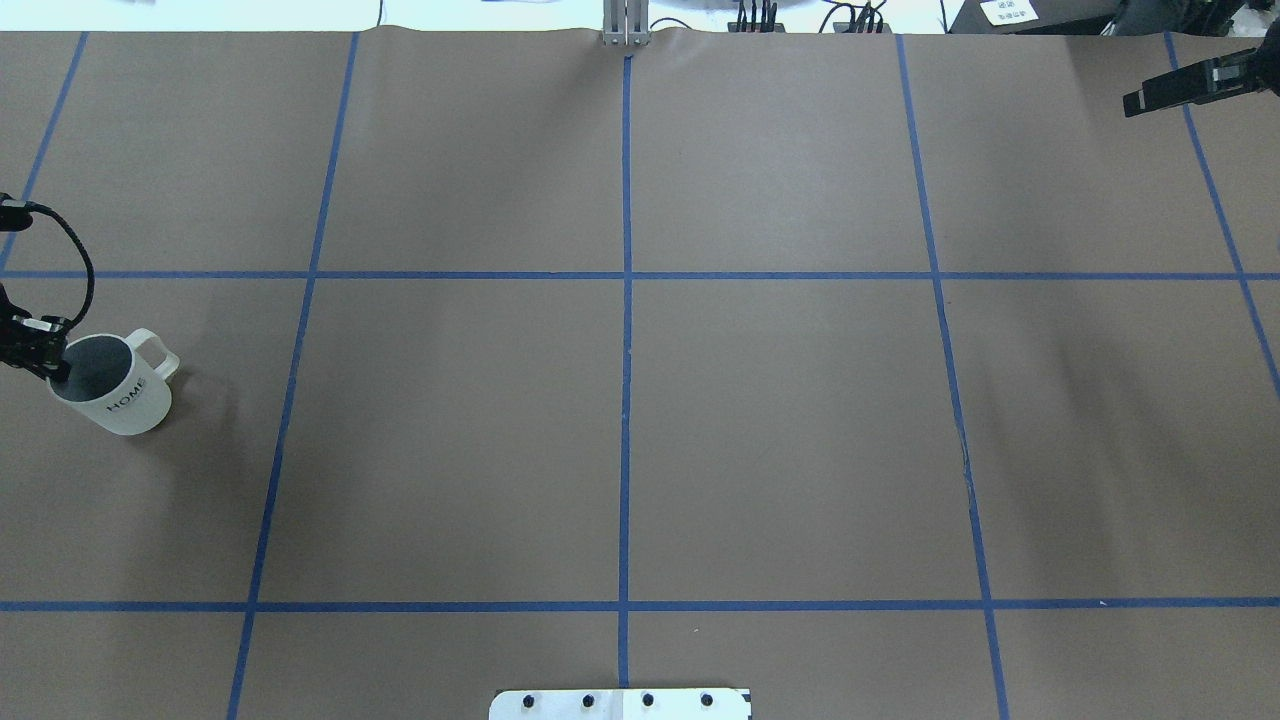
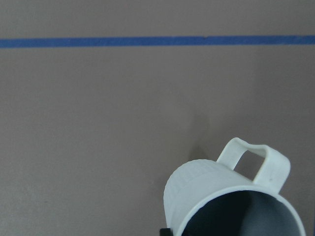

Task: Left arm hands cup to right arm to dump lemon

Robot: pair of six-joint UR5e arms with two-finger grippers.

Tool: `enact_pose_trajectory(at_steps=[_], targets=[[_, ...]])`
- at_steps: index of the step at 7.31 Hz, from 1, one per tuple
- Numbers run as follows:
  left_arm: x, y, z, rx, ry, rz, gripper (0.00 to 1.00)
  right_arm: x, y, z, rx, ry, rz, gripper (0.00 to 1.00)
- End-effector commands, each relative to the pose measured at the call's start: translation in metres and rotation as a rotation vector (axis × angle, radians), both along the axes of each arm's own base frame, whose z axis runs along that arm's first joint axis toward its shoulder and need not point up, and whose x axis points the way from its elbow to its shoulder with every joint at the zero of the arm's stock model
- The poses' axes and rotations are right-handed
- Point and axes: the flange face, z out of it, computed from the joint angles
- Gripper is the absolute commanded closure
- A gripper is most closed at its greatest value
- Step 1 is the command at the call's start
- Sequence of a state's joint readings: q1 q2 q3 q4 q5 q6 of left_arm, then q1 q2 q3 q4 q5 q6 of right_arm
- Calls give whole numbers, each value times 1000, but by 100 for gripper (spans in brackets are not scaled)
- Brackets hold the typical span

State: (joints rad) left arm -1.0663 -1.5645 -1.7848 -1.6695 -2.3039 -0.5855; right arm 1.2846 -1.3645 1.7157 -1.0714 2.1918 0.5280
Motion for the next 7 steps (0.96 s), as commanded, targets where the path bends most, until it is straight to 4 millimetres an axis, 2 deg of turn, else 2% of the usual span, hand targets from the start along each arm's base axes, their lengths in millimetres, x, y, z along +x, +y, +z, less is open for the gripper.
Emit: enact_pose_trajectory(at_steps=[1, 2, 3, 4, 5, 6, 7], targets=[[-33, -14, -1, 25, 3, -48, 0, 13, 2, 9, -16, -6, -46, 0], [-63, -25, -5, 87, 12, -54, 0, 45, 3, 12, -61, -29, -59, 0], [-99, -37, -13, 128, 25, -91, 0, 61, 7, 24, -73, -13, -91, 0], [-119, -48, -29, 126, 70, -127, 0, 74, 17, 53, -77, 36, -131, 0], [-139, -51, -36, 110, 107, -158, 0, 90, 19, 63, -91, 66, -145, 0], [-159, -52, -34, 146, 105, -159, 0, 102, 23, 69, -125, 79, -150, 0], [-184, -52, -17, 200, 90, -117, 0, 115, 29, 83, -168, 95, -163, 0]])
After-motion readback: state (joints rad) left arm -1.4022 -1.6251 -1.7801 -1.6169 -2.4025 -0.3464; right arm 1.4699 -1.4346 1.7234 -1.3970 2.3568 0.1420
